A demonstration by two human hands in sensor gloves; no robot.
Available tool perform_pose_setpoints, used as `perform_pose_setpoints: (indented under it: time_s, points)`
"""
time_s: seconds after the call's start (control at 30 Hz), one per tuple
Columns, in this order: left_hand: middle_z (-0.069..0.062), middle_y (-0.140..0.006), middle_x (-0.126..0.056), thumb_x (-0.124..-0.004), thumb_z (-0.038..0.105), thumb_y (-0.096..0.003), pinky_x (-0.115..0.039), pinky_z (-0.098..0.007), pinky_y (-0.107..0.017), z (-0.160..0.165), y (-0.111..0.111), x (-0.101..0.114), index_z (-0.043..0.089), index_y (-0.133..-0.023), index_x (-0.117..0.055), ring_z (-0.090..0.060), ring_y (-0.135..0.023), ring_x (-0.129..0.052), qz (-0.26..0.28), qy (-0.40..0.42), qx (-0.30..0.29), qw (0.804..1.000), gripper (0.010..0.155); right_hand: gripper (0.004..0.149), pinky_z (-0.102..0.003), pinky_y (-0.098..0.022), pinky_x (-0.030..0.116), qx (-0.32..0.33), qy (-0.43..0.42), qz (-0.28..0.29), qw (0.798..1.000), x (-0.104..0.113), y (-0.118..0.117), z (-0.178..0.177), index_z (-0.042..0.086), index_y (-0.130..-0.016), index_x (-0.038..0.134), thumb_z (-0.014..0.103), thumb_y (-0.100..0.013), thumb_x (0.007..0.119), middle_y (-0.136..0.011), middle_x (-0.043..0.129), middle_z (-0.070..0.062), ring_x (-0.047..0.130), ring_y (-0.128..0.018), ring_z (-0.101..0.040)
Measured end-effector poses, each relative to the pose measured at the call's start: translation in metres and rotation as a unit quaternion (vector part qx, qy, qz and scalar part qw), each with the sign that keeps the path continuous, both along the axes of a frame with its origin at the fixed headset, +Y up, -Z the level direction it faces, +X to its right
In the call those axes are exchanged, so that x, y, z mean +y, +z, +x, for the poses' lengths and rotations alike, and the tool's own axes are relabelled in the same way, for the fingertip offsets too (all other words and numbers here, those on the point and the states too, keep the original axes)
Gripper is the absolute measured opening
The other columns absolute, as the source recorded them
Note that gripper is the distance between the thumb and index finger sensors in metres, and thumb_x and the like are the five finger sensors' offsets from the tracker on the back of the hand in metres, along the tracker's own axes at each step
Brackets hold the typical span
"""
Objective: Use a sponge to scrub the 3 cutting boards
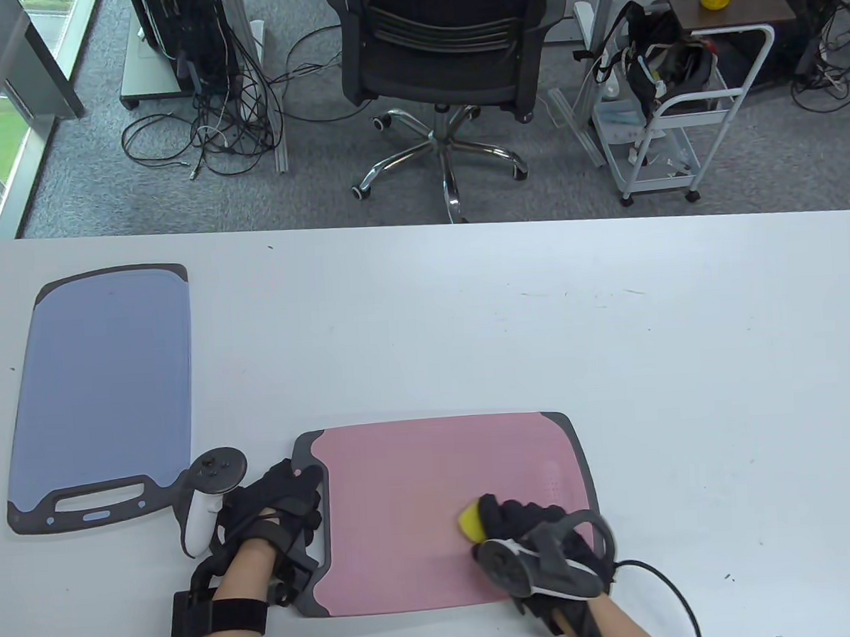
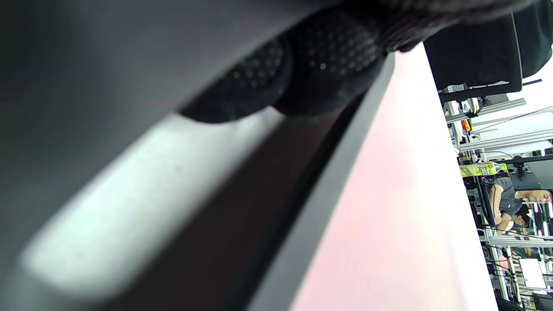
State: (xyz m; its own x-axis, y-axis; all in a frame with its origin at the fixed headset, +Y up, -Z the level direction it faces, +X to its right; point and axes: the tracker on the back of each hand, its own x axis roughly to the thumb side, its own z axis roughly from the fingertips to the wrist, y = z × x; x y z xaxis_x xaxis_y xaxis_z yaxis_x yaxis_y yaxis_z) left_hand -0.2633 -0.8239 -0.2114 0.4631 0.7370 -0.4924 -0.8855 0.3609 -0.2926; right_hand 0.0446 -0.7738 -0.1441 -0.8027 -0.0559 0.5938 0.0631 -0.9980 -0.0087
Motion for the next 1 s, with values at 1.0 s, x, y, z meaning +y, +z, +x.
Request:
perform_pose_setpoints:
  time_s: [1.0]
  points:
    - [0.009,-0.067,-0.092,-0.076,0.054,-0.0572,-0.100,-0.022,-0.027,-0.004,-0.003,-0.001,0.015,-0.098,-0.066,0.000,-0.038,-0.106,0.007,0.010,-0.005,1.000,0.058,0.070,-0.044,-0.045,0.080,-0.107,-0.001,0.006,0.994,-0.005,-0.009,0.095,0.010,-0.098,0.066,0.054,-0.044,0.072,-0.072,0.083,-0.012,0.092,-0.048,-0.021]
